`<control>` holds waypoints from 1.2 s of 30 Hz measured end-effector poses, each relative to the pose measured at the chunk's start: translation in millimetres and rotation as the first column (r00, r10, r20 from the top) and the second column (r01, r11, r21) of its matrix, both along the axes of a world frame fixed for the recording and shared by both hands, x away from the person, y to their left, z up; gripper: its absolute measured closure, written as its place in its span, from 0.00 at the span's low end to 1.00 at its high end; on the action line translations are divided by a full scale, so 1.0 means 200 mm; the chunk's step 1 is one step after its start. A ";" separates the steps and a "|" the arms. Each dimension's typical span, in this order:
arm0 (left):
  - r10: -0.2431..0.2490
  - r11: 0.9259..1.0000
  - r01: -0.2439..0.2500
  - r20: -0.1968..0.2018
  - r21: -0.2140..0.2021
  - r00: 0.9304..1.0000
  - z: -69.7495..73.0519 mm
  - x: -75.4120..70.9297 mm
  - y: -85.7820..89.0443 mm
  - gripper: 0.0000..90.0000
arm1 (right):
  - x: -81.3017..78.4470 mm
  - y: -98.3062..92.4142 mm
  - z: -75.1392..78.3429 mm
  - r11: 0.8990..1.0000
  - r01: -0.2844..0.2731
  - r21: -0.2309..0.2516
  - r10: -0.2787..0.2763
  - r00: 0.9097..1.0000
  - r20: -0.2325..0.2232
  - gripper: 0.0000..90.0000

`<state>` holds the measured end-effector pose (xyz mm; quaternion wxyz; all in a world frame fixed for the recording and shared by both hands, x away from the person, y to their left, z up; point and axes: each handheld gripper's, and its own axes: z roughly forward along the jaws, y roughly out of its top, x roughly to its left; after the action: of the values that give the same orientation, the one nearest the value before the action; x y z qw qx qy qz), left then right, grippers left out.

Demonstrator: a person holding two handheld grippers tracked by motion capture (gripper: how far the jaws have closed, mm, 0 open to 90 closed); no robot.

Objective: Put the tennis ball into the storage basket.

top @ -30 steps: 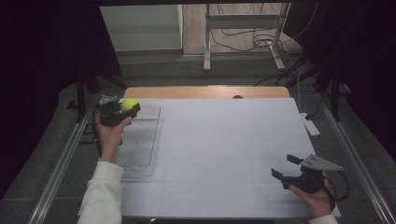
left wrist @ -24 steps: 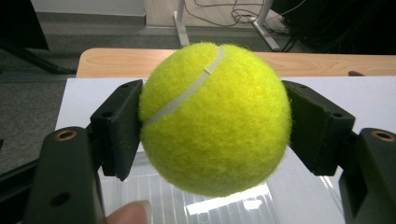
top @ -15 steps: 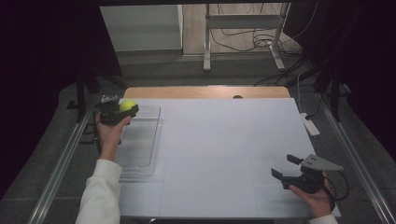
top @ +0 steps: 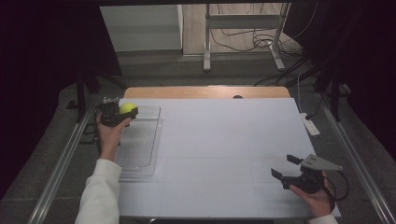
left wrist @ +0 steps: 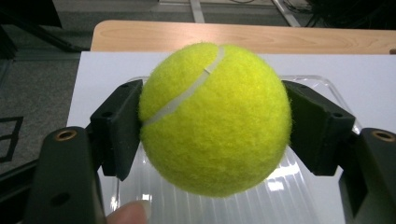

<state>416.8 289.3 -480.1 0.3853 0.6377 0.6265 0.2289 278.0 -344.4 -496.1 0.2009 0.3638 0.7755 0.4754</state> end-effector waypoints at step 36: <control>-0.020 0.990 0.038 -0.129 0.139 0.991 -0.08 0.07 -0.07 0.30 | 0.00 0.00 0.00 1.000 0.001 0.000 -0.001 1.000 0.000 0.14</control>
<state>431.0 276.2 -495.3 0.3019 0.6857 0.6226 0.2259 278.0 -344.4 -496.2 0.2010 0.3641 0.7752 0.4755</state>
